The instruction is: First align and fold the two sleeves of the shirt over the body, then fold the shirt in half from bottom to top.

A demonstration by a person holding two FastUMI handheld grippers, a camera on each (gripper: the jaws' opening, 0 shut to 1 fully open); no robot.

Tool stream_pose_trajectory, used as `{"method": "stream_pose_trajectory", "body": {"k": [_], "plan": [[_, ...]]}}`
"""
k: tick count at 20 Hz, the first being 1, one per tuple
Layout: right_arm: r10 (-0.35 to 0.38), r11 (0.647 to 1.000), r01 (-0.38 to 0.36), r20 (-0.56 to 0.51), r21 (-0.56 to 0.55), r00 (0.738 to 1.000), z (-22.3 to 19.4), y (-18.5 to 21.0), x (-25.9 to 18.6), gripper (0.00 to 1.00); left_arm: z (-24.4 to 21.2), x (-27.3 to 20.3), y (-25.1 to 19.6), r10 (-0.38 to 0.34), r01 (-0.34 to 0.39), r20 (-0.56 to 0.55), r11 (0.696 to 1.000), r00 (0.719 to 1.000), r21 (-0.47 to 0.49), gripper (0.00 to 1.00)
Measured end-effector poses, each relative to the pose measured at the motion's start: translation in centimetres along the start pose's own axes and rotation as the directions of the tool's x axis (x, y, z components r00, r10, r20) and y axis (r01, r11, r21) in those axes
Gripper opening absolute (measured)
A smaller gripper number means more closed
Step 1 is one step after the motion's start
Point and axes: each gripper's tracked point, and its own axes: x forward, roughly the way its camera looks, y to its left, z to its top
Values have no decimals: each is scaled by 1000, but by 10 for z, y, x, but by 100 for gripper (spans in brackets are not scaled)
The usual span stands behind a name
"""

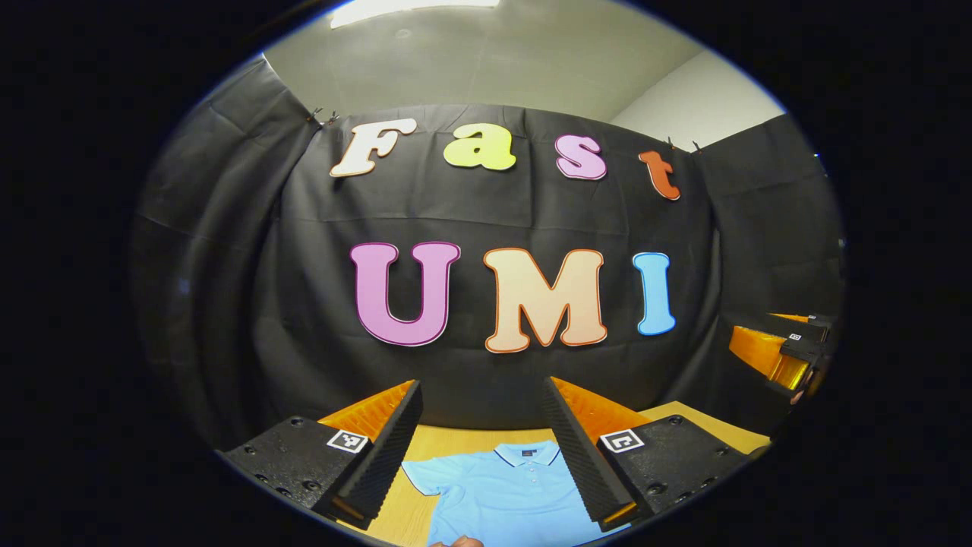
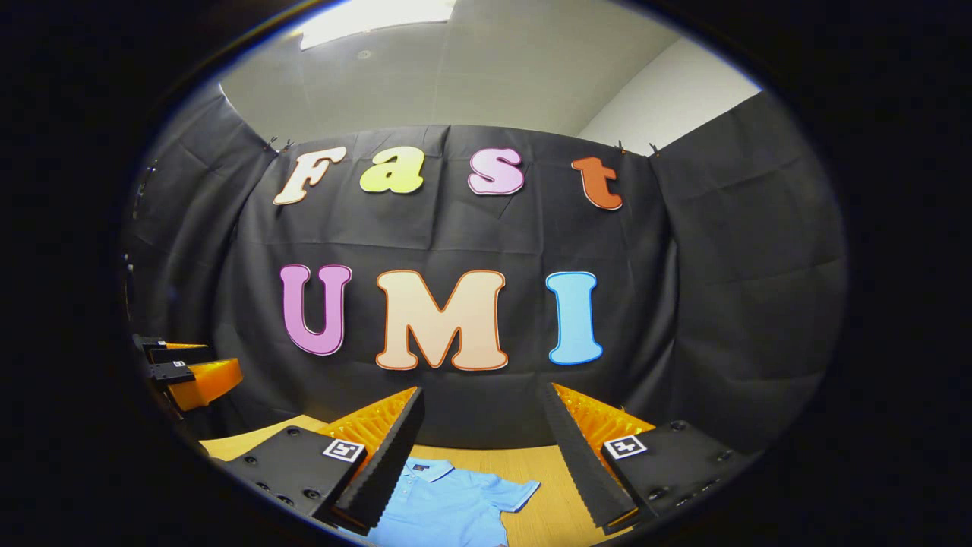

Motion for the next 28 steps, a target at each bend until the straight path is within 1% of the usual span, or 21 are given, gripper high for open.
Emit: {"method": "stream_pose_trajectory", "body": {"k": [3, 5, 8, 11, 12, 15, 16, 18, 19, 21, 22, 25, 28], "plan": [[7, 1000, -7, 3, -13, 1000, -2, -4, 10, 98, 0, 3, -2, 8, -8, -1, 1000, 1000, 6, 94], [4, 1000, -4, -3, -16, 1000, -7, -17, 21, 98, 2, 4, -5, 18, -18, 3, 1000, 1000, 5, 94], [36, 999, -35, -47, 10, 998, -26, -30, 41, 98, 5, 5, -13, 48, -48, 13, 999, 999, 6, 94], [66, 998, -62, -127, 33, 990, -64, -43, 65, 98, 4, 1, -21, 84, -84, 20, 996, 996, 16, 94], [65, 998, -61, -150, 30, 987, -80, -47, 74, 98, 5, -1, -23, 93, -93, 23, 995, 995, 21, 94], [53, 999, -53, -217, 2, 975, -125, -61, 99, 98, 7, -3, -30, 86, -88, 35, 995, 996, 44, 94], [42, 999, -45, -236, -6, 971, -139, -67, 108, 100, 8, 0, -30, 84, -86, 43, 995, 996, 56, 93], [13, 1000, -16, -295, -7, 955, -173, -79, 124, 100, 1, 7, -30, 74, -75, 21, 995, 997, 64, 94], [9, 1000, -9, -332, -1, 943, -191, -81, 132, 99, -4, 10, -28, 73, -73, 11, 995, 997, 63, 94], [-4, 1000, 0, -390, -11, 921, -224, -84, 144, 99, -10, 18, -21, 82, -82, -8, 995, 997, 59, 98], [-13, 1000, 5, -412, -21, 911, -239, -86, 150, 99, -13, 21, -18, 86, -85, -19, 994, 996, 65, 96], [-39, 999, 26, -463, -35, 886, -281, -92, 164, 99, -25, 28, 0, 114, -108, -54, 990, 992, 91, 96], [-61, 998, 47, -527, -41, 847, -325, -96, 173, 99, -33, 33, 19, 151, -143, -77, 984, 985, 105, 96]]}}
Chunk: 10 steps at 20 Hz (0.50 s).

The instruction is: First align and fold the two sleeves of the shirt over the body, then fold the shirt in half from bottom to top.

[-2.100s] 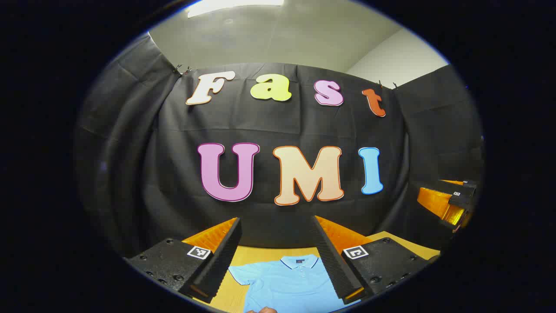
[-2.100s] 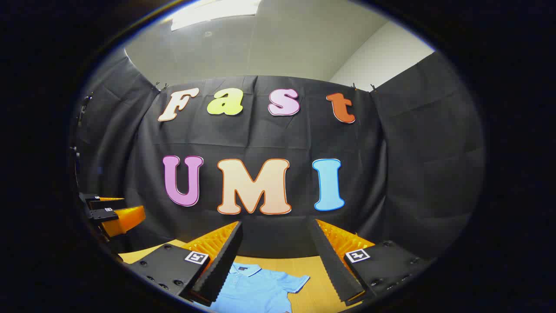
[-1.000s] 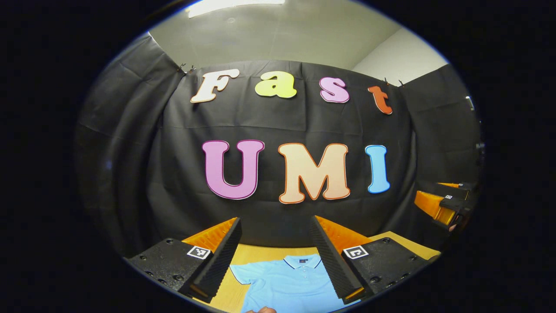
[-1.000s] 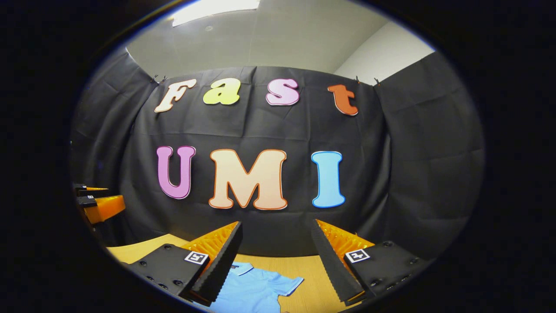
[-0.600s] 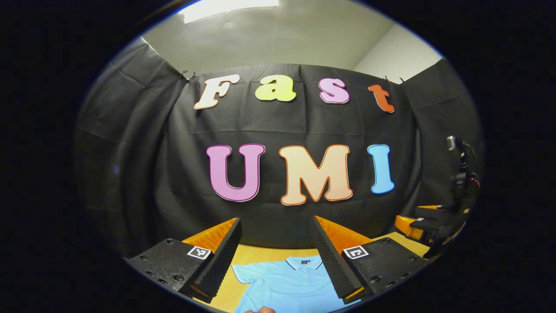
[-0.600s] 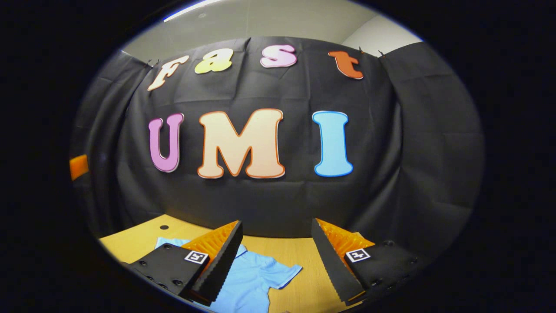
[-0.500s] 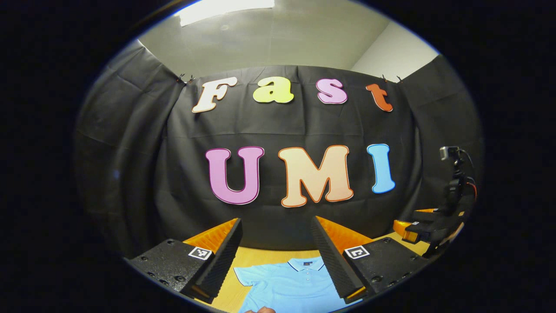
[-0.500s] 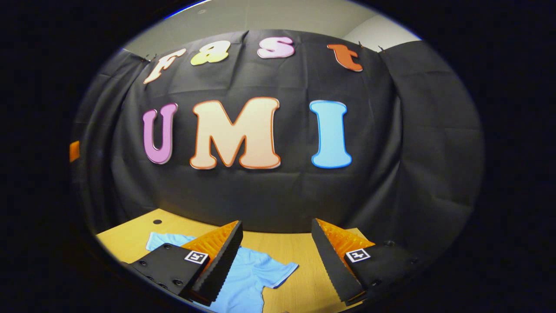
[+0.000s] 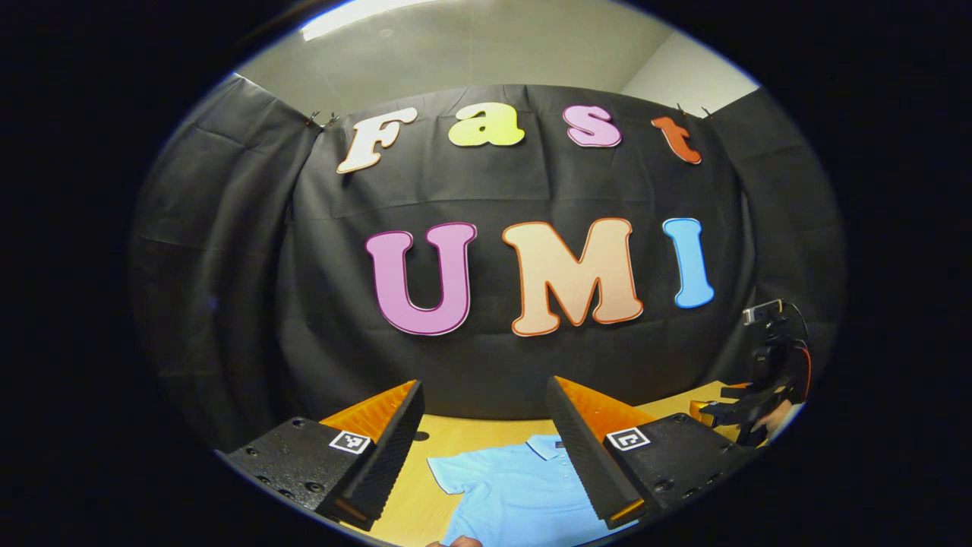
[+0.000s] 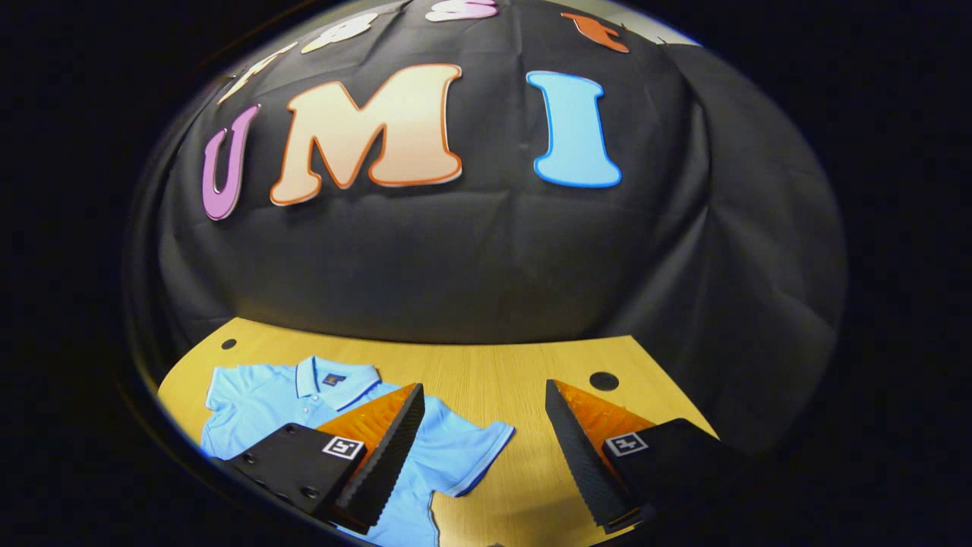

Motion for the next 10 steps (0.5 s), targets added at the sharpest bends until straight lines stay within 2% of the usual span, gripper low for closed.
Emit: {"method": "stream_pose_trajectory", "body": {"k": [3, 5, 10], "plan": [[-20, 1000, 20, -73, -7, 997, -31, -3, 21, 100, -16, 7, 13, 32, -31, -36, 999, 999, 5, 99], [-25, 1000, 26, -131, 3, 991, -55, 0, 33, 100, -30, 11, 17, 39, -40, -70, 999, 997, -6, 96], [-20, 1000, 23, -260, 8, 965, -109, 13, 52, 100, -51, 16, 28, 69, -72, -130, 997, 989, -19, 96]]}}
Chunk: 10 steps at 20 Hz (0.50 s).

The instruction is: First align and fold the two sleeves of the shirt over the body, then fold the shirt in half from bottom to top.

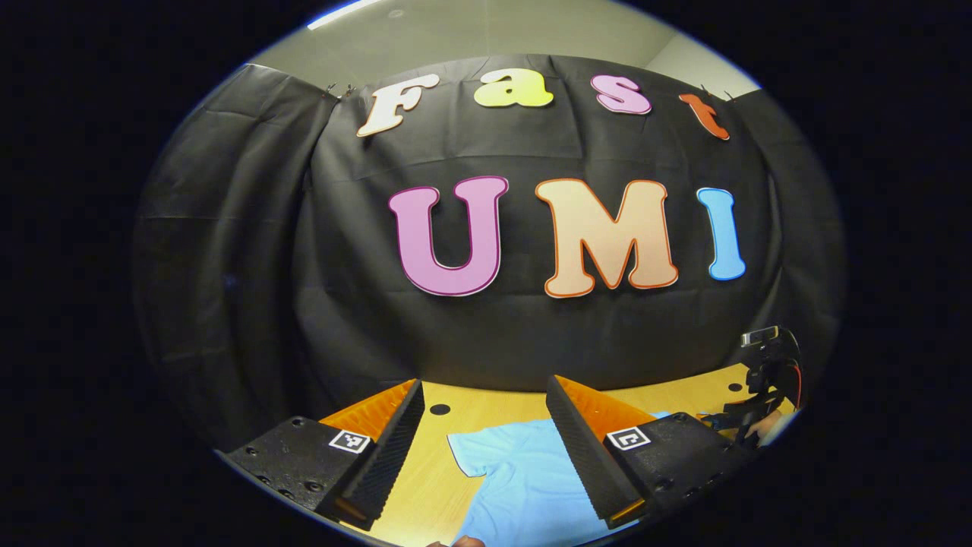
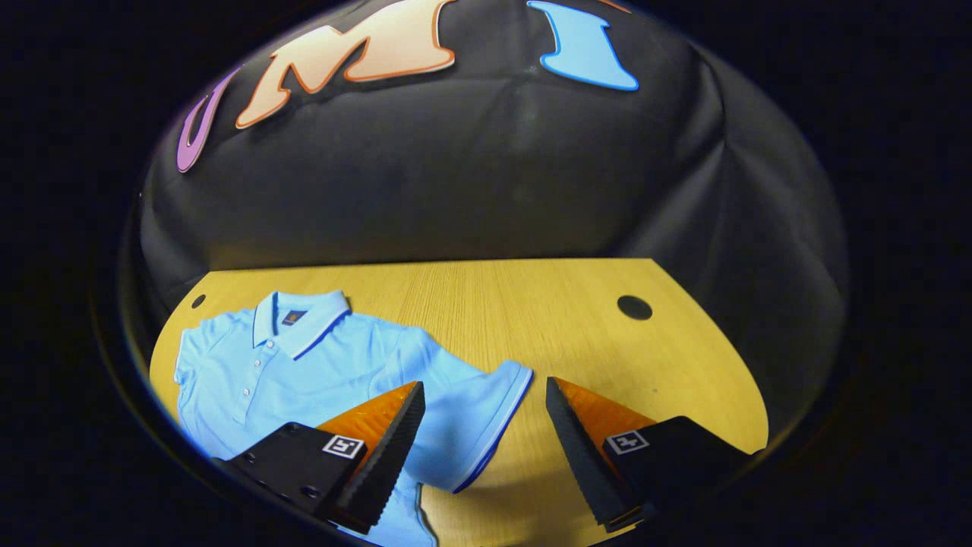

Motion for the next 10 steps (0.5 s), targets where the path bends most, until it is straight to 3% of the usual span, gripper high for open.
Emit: {"method": "stream_pose_trajectory", "body": {"k": [8, 10], "plan": [[-25, 998, 33, -126, 59, 992, -36, -3, 23, 99, -15, 3, 20, 26, -26, -39, 1000, 999, -2, 96], [-24, 997, 32, -110, 73, 994, -32, -3, 27, 97, -18, 3, 24, 32, -32, -45, 999, 998, -6, 96]]}}
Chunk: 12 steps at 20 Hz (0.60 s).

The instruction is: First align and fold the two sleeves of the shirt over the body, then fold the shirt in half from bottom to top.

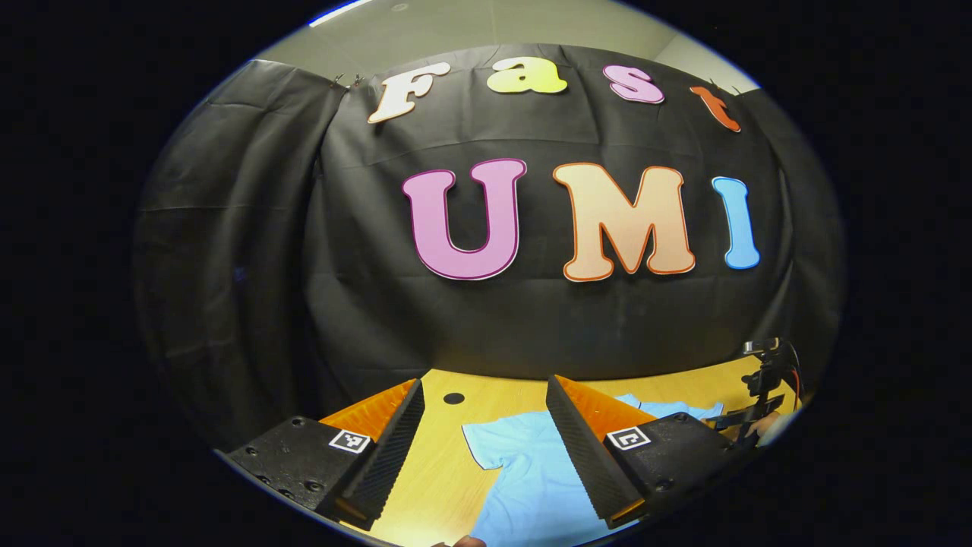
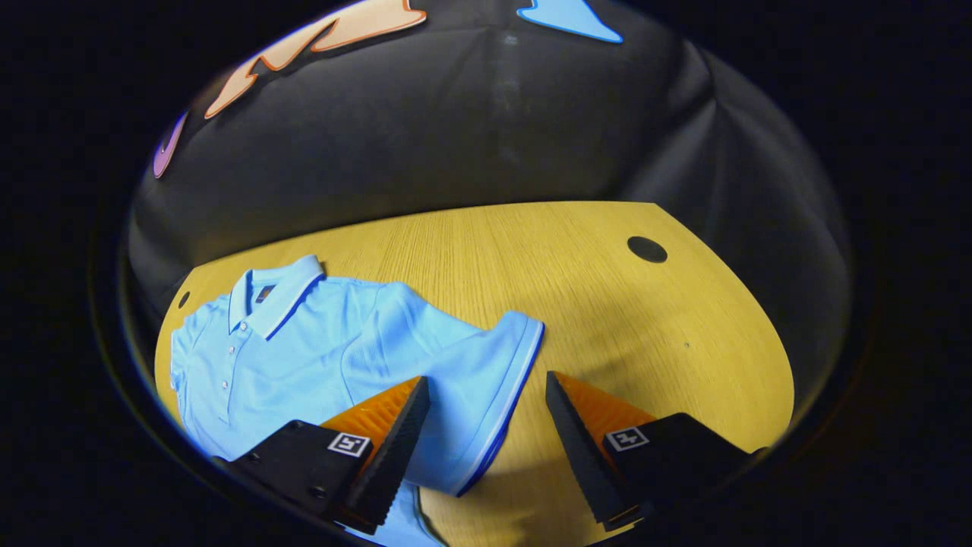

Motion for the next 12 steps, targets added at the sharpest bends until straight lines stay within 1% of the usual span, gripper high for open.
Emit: {"method": "stream_pose_trajectory", "body": {"k": [1, 2, 6, 7, 10, 11, 12], "plan": [[2, 1000, -2, 6, 1, 1000, 1, 0, 0, 90, -1, 0, 0, -1, 1, -3, 1000, 1000, -6, 96], [11, 1000, -11, 0, 10, 1000, 0, 0, 1, 76, -2, 1, -1, -2, 2, -9, 1000, 1000, -10, 96], [28, 998, -27, -12, 59, 1000, 2, 16, -9, 10, -5, -1, 0, -8, 8, -19, 1000, 1000, -20, 96], [42, 997, -41, -15, 68, 999, 2, 22, -12, 5, -4, -1, 2, -6, 6, -15, 1000, 1000, -18, 96], [76, 996, -80, 76, 48, 994, 28, 42, -25, 5, -2, -4, 7, 1, -1, -7, 1000, 1000, -14, 96], [85, 996, -88, 99, 31, 991, 37, 50, -32, 2, -2, -4, 7, -1, 1, -7, 1000, 1000, -18, 96], [98, 995, -100, 115, 16, 989, 44, 57, -39, 4, -2, -4, 8, -3, 2, -10, 1000, 1000, -22, 96]]}}
